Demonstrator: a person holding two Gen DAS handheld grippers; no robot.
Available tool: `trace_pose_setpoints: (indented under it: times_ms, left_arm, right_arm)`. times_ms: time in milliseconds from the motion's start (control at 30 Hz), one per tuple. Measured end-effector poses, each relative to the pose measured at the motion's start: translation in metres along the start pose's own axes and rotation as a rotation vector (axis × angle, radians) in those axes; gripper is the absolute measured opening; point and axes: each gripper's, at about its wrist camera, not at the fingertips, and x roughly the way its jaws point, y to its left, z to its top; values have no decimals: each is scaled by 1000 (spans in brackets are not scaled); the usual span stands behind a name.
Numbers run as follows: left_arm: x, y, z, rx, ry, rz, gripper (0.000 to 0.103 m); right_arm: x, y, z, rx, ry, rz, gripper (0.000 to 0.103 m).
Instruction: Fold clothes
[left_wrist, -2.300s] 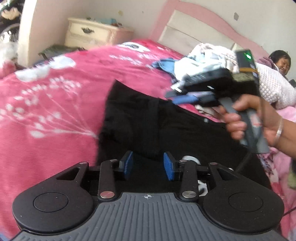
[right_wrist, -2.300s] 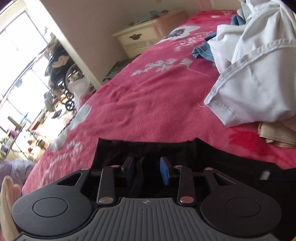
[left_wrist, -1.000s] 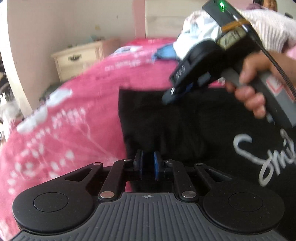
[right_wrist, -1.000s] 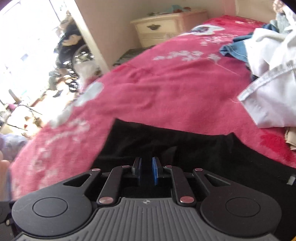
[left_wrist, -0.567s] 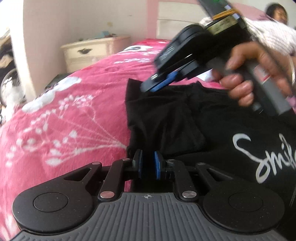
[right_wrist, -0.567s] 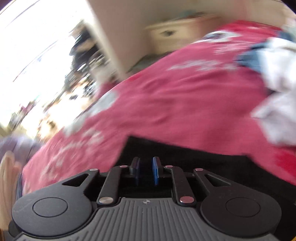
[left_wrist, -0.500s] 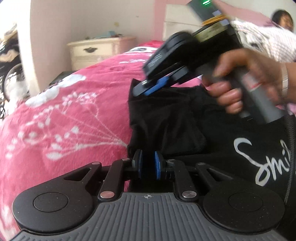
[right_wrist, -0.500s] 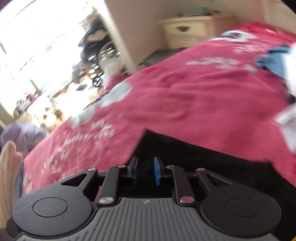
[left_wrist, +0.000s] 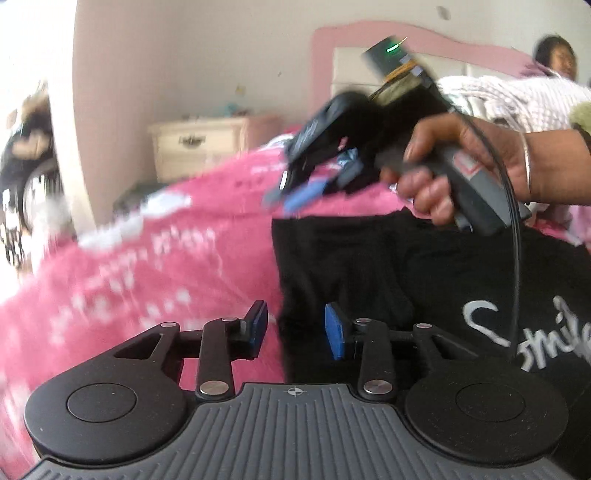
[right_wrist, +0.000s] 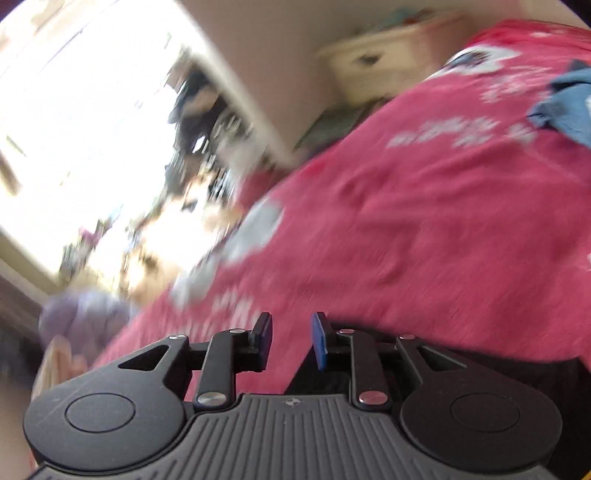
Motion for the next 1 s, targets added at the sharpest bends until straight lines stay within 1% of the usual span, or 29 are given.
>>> trace_pose_setpoints:
  times_ms: [33, 67, 133, 200, 233, 267, 400, 467, 633, 733, 800, 900, 967, 1000]
  left_arm:
    - [2, -1, 2, 25, -9, 2, 34]
    - [5, -1, 4, 23, -6, -8, 34]
    - [18, -3, 8, 12, 27, -59, 36]
    - [30, -2, 5, -20, 88, -46, 37]
    - [35, -1, 2, -37, 112, -36, 37]
    - [33, 0, 2, -47, 111, -38, 37]
    - [31, 14, -3, -140, 154, -64, 37]
    - [29, 19, -4, -166, 156, -74, 37]
    - [21, 28, -3, -246, 175, -96, 38]
    - [10, 32, -1, -268, 189, -108, 44]
    - [3, 35, 0, -273, 193, -109, 51]
    - [-5, 40, -1, -280, 205, -86, 57]
    - [-6, 44, -2, -305, 256, -75, 57]
    - [-7, 46, -2, -316, 268, -75, 57]
  right_arm:
    - [8, 1, -2, -6, 23, -17, 25]
    - [17, 0, -4, -8, 42, -39, 25]
    - [29, -8, -6, 47, 35, -54, 23]
    - [27, -14, -2, 100, -21, -79, 22]
    - [24, -18, 1, 120, -48, -114, 22]
    - [11, -18, 2, 109, -57, -128, 24]
    - [-49, -15, 4, 42, -84, -166, 24]
    - [-79, -13, 5, 8, -98, -185, 26]
    - [-153, -10, 7, -76, -131, -232, 26]
    - [-198, -8, 8, -127, -151, -261, 26]
    - [-228, -6, 9, -161, -164, -280, 27]
    - [-279, 8, -2, -218, -176, -294, 34]
    - [-297, 11, -15, -194, -184, -276, 37]
    - [-300, 10, -24, -172, -177, -258, 37]
